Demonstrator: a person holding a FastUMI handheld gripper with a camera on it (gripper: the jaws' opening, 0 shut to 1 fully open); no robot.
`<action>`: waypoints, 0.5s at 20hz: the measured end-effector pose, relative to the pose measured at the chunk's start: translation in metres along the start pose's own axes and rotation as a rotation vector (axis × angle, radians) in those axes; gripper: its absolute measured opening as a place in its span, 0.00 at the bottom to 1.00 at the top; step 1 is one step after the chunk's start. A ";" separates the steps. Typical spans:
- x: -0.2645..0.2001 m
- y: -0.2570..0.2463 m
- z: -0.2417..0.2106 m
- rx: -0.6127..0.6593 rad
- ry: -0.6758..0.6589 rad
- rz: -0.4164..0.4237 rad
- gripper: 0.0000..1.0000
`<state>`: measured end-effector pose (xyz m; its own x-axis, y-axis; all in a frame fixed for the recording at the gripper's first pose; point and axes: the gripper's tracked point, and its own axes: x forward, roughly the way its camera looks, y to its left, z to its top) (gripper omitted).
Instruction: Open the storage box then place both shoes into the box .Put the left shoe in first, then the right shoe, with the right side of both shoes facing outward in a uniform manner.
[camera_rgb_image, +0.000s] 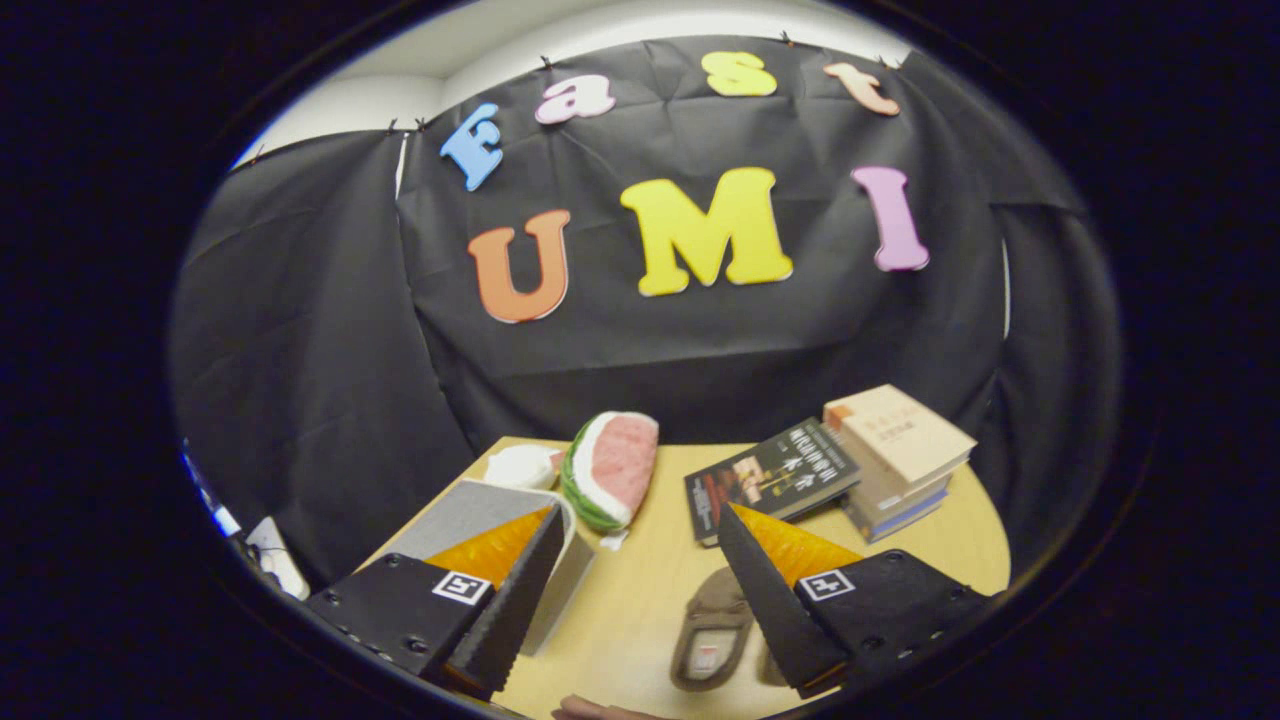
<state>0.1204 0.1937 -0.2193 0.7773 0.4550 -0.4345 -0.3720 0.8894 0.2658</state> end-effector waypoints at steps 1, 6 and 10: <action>0.016 0.012 -0.011 0.026 0.043 0.049 0.96; 0.073 0.055 -0.067 0.231 0.306 0.240 0.95; 0.097 0.064 -0.098 0.309 0.422 0.281 0.95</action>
<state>0.1221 0.2992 -0.3281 0.3777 0.7062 -0.5988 -0.3201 0.7064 0.6313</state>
